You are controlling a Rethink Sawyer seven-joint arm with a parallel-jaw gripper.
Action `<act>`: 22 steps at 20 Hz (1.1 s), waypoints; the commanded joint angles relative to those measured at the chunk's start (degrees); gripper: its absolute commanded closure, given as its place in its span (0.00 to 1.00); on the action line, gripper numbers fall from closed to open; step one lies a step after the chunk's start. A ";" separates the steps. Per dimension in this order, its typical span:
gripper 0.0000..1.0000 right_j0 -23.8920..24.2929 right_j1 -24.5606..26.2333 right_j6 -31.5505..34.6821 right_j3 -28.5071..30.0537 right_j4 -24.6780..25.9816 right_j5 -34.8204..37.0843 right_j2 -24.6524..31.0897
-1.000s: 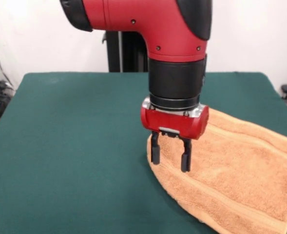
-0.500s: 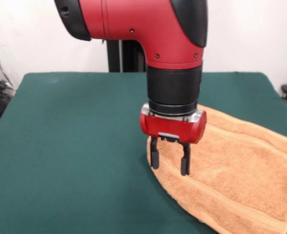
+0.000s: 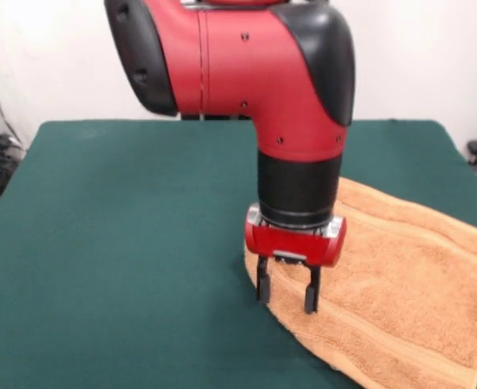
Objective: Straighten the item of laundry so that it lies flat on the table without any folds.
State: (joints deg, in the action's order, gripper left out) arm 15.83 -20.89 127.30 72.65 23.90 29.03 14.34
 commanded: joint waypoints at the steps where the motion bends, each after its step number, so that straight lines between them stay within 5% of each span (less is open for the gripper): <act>1: 0.00 -0.88 8.83 -14.43 -2.10 4.12 3.82 7.06; 10: 0.00 -0.17 12.69 -14.86 -5.43 6.16 2.67 8.39; 22: 0.00 0.62 11.69 -15.08 -4.16 6.28 3.73 9.28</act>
State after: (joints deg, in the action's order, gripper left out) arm 17.17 -16.72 127.29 68.17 25.66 33.22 16.95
